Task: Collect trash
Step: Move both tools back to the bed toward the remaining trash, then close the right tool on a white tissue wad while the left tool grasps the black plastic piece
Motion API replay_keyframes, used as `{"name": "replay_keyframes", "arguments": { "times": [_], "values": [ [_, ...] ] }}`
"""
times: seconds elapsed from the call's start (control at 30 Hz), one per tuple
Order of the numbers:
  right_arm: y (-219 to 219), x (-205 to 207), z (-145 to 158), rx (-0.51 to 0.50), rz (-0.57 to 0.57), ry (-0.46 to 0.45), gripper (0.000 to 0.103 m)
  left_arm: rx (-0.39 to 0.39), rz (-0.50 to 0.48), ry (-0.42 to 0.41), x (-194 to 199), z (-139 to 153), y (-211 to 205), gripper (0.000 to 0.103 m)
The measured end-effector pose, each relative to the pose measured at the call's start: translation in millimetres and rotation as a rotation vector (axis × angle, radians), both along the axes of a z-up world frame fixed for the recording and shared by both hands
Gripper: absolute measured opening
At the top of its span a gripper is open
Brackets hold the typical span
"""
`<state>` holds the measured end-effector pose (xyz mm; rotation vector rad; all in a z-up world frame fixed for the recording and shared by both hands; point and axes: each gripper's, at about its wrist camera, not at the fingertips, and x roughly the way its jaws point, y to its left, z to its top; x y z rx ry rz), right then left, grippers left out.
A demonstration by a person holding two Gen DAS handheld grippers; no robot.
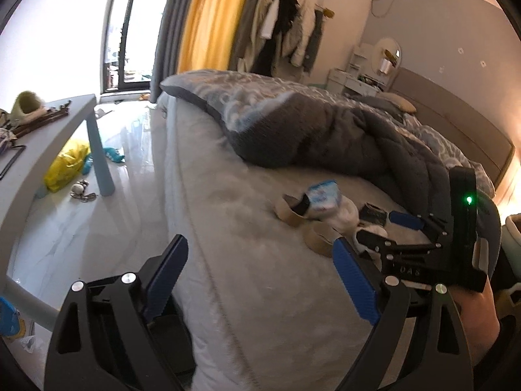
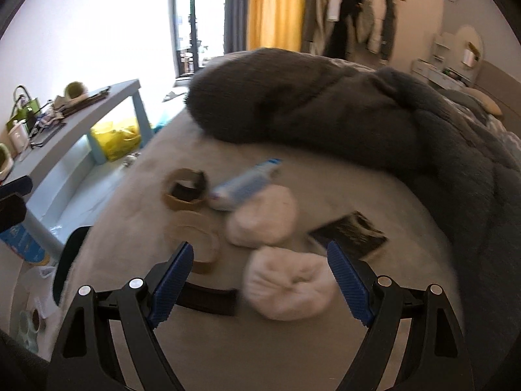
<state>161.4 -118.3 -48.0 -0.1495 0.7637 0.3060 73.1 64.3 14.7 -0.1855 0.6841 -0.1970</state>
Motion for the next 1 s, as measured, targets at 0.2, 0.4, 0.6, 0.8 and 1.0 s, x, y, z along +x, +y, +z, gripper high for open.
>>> {"name": "replay_keyframes", "arguments": {
  "times": [0.2, 0.4, 0.6, 0.8, 1.0],
  "values": [
    [-26.4, 7.8, -11.2, 0.031, -0.038, 0.050, 0.085, 0.001, -0.043, 0.032, 8.6, -8.0, -20.1, 0.092],
    [-51.6, 10.6, -23.1, 0.188, -0.069, 0.140, 0.066, 0.030, -0.090, 0.066, 15.4, -19.5, -45.3, 0.092],
    [-67.7, 16.0, -37.3, 0.325, -0.055, 0.230, 0.061, 0.038, -0.126, 0.087, 20.7, -27.6, -66.2, 0.091],
    [-76.4, 20.1, -50.7, 0.428, -0.028, 0.277, 0.069, 0.032, -0.166, 0.122, 28.5, -38.4, -88.8, 0.091],
    [-79.8, 24.0, -54.1, 0.482, -0.016, 0.287, 0.067, 0.034, -0.185, 0.152, 36.8, -50.0, -106.9, 0.091]
  ]
}}
